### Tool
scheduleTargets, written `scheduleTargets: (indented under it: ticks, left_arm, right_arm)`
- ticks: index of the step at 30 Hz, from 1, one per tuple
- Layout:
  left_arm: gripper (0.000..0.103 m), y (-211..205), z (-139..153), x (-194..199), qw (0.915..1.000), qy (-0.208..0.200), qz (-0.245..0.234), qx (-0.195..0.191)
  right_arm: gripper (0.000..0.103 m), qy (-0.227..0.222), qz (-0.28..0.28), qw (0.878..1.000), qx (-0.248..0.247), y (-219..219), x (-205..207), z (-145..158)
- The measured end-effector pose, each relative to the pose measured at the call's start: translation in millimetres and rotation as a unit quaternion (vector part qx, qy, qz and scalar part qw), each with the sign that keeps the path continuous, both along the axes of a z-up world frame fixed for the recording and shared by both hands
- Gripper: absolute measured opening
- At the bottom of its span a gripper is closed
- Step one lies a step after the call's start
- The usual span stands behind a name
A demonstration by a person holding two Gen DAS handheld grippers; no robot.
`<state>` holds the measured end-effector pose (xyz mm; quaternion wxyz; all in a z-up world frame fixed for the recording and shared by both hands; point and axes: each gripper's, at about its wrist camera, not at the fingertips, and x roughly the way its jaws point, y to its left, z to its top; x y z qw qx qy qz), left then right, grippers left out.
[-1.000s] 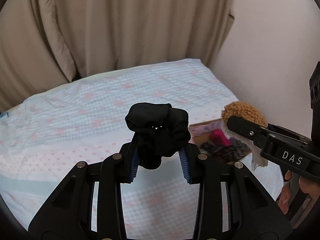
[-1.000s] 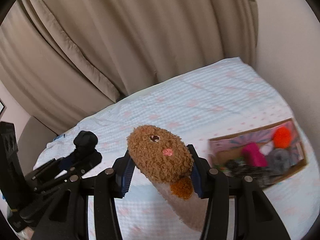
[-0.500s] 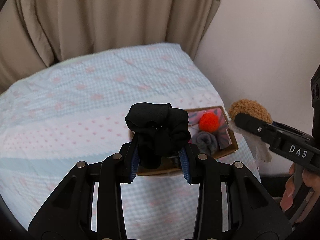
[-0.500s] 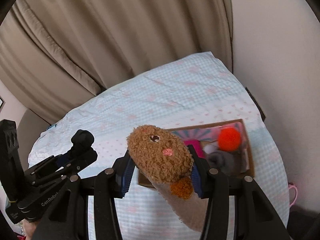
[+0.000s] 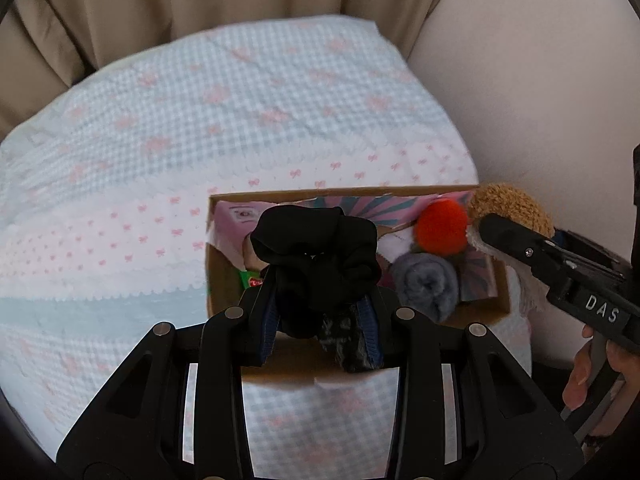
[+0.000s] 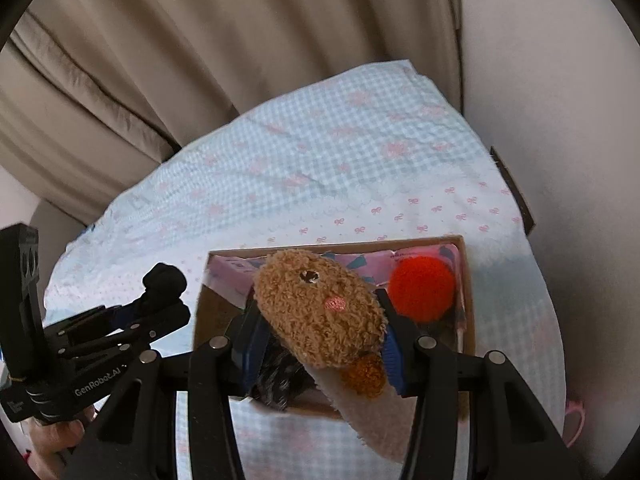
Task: Organize soft objects
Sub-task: 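Carry the scrunchie and hair clip into the box and release both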
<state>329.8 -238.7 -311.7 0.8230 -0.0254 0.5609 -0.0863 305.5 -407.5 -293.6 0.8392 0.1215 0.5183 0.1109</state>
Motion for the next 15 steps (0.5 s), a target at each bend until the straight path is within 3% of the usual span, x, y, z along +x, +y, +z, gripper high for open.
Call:
scheduleTargets:
  ticks: [5, 10, 12, 15]
  left_arm:
    - [0.032, -0.4, -42.9, 32.8, 0.9987, 0.051, 0.007, -0.004]
    - [0.032, -3.2, -71.8, 49.8, 0.9976, 0.068, 0.000, 0.016]
    - [0.032, -1.1, -78.0, 54.7, 0.9969, 0.078, 0.005, 0.007]
    - [0.039, 0.1, -82.7, 60.9, 0.9959, 0.088, 0.016, 0.011]
  right_arm:
    - [0.046, 0.005, 0.039, 0.999, -0.024, 9.9, 23.1, -34.6]
    - [0.046, 0.010, 0.072, 0.997, -0.038, 16.8, 33.7, -67.0]
    - [0.046, 0.009, 0.082, 0.996, -0.041, 18.7, 35.2, -75.5]
    - [0.055, 0.002, 0.099, 0.993, -0.059, 24.1, 37.0, -82.2]
